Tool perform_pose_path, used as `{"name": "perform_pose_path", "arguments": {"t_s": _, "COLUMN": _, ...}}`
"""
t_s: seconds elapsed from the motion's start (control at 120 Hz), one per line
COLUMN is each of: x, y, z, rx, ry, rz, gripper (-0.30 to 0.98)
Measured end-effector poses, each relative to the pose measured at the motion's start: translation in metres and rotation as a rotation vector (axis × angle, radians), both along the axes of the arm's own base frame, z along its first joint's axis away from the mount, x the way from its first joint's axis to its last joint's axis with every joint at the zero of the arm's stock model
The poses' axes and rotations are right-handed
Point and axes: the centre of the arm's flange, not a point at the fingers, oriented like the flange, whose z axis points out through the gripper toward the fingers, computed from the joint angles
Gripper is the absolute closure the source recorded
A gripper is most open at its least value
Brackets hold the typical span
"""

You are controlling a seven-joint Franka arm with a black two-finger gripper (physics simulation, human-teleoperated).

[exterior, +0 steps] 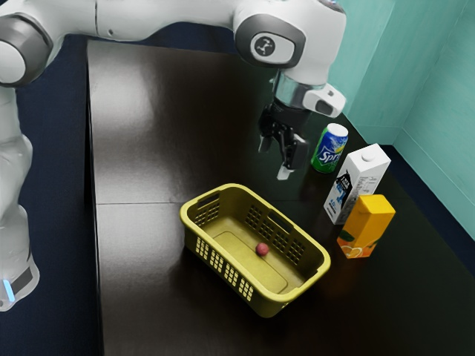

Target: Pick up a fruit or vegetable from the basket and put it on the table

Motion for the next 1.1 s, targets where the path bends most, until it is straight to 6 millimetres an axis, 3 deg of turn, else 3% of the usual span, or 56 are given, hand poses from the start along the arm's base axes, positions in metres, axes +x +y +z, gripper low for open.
{"name": "perform_pose_path", "arguments": {"t_s": 0.15, "x": -0.003, "y": -0.017, "z": -0.032, "rx": -0.017, "ry": -0.013, "rz": 0.021, "gripper": 0.0}}
{"name": "perform_pose_path", "arguments": {"t_s": 0.308, "x": 0.006, "y": -0.011, "z": -0.063, "rx": -0.038, "ry": -0.029, "rz": 0.084, "gripper": 0.0}}
{"name": "perform_pose_path", "arguments": {"t_s": 0.508, "x": 0.012, "y": 0.001, "z": -0.078, "rx": -0.066, "ry": -0.06, "rz": 0.157, "gripper": 0.0}}
{"name": "perform_pose_path", "arguments": {"t_s": 0.833, "x": 0.002, "y": -0.037, "z": -0.099, "rx": -0.084, "ry": -0.063, "rz": 0.137, "gripper": 0.0}}
{"name": "perform_pose_path", "arguments": {"t_s": 1.1, "x": 0.004, "y": -0.029, "z": -0.124, "rx": -0.077, "ry": -0.041, "rz": 0.176, "gripper": 0.0}}
